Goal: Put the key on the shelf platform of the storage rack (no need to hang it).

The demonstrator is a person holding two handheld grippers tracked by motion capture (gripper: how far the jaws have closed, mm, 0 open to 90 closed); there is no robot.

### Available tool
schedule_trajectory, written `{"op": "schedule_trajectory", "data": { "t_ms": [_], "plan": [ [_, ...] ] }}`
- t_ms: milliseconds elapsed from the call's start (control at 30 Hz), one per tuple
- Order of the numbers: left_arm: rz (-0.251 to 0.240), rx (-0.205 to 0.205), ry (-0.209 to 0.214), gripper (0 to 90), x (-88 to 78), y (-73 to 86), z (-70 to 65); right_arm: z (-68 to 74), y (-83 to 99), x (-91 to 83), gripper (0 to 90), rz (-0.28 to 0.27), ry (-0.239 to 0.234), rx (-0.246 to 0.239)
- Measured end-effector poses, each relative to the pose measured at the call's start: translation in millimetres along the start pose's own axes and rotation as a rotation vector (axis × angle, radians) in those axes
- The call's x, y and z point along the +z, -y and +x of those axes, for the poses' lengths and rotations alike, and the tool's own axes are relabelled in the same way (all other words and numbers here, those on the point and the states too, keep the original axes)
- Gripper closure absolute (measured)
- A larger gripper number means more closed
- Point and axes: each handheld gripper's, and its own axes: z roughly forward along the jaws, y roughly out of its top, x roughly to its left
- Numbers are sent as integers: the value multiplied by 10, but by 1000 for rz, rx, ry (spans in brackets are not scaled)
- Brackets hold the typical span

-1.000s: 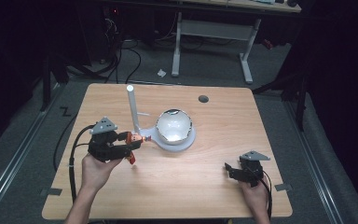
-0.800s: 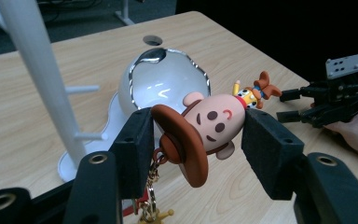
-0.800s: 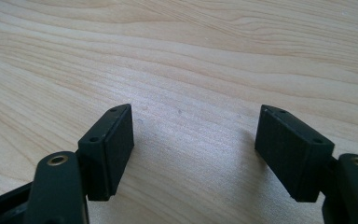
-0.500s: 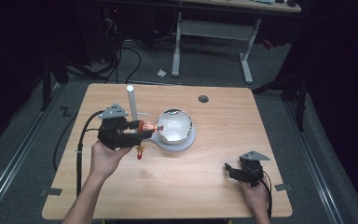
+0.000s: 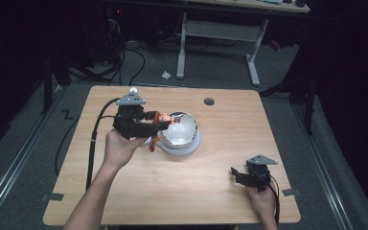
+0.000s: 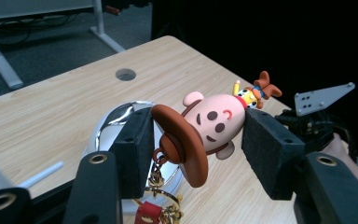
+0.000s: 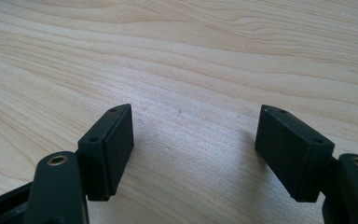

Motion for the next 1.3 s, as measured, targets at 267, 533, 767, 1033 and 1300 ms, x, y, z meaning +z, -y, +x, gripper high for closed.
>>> {"op": "schedule_trajectory", "data": {
  "t_ms": [267,533,767,1033,1300],
  "plan": [
    [36,-203,-98,452,138,21,-249,0,0,0,282,0,0,0],
    [32,-203,-92,452,302,0,-331,0,1,-1,282,0,0,0],
    [44,-222,-90,452,436,26,-391,0,1,-1,282,0,0,-1],
    [49,-216,-112,452,615,128,-378,-2,2,-3,282,0,-2,-1],
    [34,-171,-146,451,796,301,-278,-2,3,-4,282,0,-3,0]
  ]
}}
